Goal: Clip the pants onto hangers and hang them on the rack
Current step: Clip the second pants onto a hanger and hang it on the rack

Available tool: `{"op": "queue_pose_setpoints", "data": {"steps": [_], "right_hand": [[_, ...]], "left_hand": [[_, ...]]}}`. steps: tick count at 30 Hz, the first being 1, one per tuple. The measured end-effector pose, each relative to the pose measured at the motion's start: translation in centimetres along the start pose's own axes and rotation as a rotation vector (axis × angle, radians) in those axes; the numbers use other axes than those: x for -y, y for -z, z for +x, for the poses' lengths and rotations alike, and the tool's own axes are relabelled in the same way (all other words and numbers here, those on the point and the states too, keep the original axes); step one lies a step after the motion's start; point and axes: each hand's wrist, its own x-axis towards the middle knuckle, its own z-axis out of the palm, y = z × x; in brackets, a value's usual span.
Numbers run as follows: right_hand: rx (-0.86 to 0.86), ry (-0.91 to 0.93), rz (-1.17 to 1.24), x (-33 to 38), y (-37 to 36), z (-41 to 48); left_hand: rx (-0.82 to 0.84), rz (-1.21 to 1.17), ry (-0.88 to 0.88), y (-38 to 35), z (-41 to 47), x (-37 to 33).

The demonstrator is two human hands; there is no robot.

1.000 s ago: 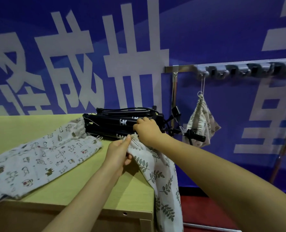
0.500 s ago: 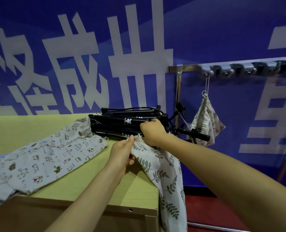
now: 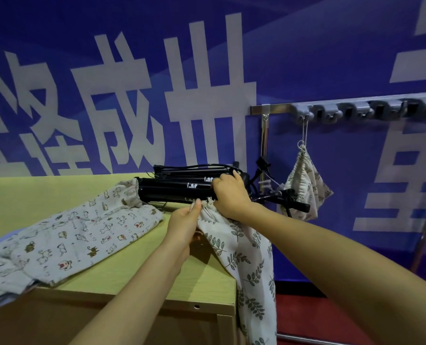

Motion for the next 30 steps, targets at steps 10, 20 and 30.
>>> {"op": "queue_pose_setpoints", "data": {"steps": [10,20,30], "right_hand": [[-0.078,-0.018,-0.014,0.1,0.6,-0.7],[-0.115,-0.201,0.386,-1.5,2.7,-2.8],[-0.072,-0.043,0.809,-1.4,5.3,-4.9]], "left_hand": [[-0.039,-0.033,0.028,0.2,0.3,0.7],[-0.058,-0.08,0.049,-0.7,-0.2,-0.2],[-0.065,-0.178,-0.001,-3.2,-1.4,-1.5]]}}
